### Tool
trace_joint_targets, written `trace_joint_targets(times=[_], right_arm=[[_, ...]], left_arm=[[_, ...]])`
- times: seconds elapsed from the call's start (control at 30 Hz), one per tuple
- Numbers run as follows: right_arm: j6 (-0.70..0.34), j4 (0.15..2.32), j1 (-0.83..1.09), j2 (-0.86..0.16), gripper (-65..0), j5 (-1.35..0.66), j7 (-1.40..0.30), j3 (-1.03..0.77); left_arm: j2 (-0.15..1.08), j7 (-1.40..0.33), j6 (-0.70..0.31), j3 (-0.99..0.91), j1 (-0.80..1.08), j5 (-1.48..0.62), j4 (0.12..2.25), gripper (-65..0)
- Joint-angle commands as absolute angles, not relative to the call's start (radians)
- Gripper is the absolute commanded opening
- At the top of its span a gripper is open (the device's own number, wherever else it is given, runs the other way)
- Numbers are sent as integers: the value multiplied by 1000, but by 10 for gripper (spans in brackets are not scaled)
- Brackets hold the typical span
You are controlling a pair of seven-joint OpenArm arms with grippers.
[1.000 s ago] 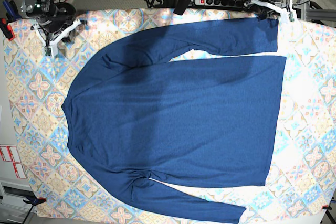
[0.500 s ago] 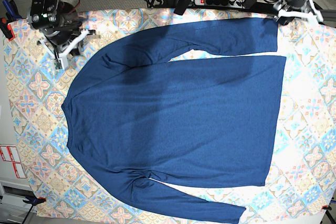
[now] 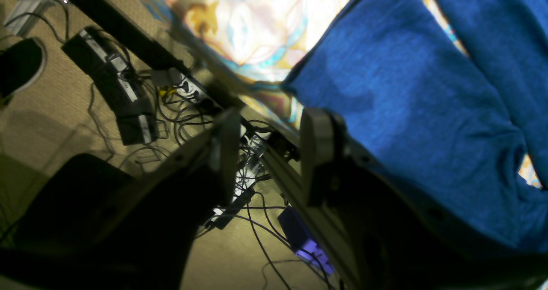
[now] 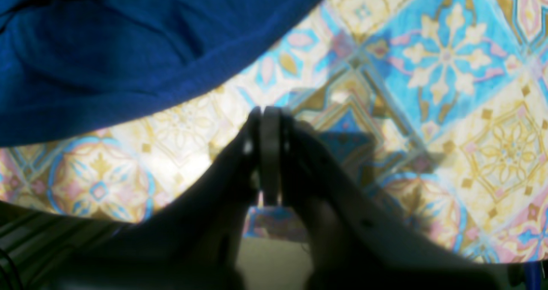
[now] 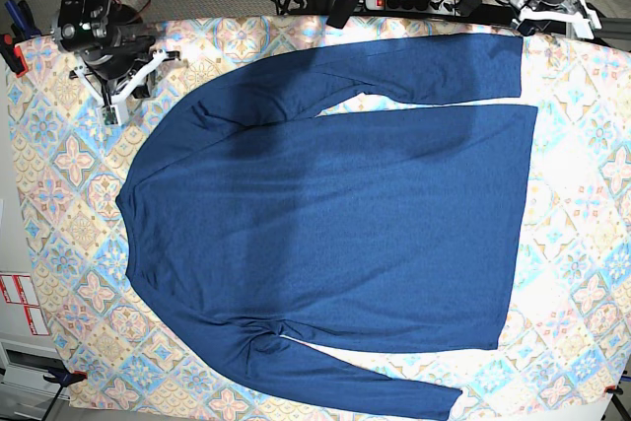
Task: Fold the T-shirt properly
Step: 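Lower both grippers toward the shirt's shoulder corners, then grasp the shoulder edge with the left gripper and the collar corner with the right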
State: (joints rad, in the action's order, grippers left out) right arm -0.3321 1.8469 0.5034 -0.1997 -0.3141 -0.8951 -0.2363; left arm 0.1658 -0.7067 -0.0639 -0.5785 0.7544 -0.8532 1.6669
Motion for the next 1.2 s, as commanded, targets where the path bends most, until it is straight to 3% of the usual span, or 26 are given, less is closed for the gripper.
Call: trace_joint_targets(times=[0.0,1.17], right_arm=[[-332,1863,503,-211,-648,-320,-881,-242],[-332,1859,493,-211,-648,-320,-881,-240]], left_arm=[[176,-694,-68,-585,753,-857,1672,-415],[176,-762,-68,-558,601,-854,1572,-425]])
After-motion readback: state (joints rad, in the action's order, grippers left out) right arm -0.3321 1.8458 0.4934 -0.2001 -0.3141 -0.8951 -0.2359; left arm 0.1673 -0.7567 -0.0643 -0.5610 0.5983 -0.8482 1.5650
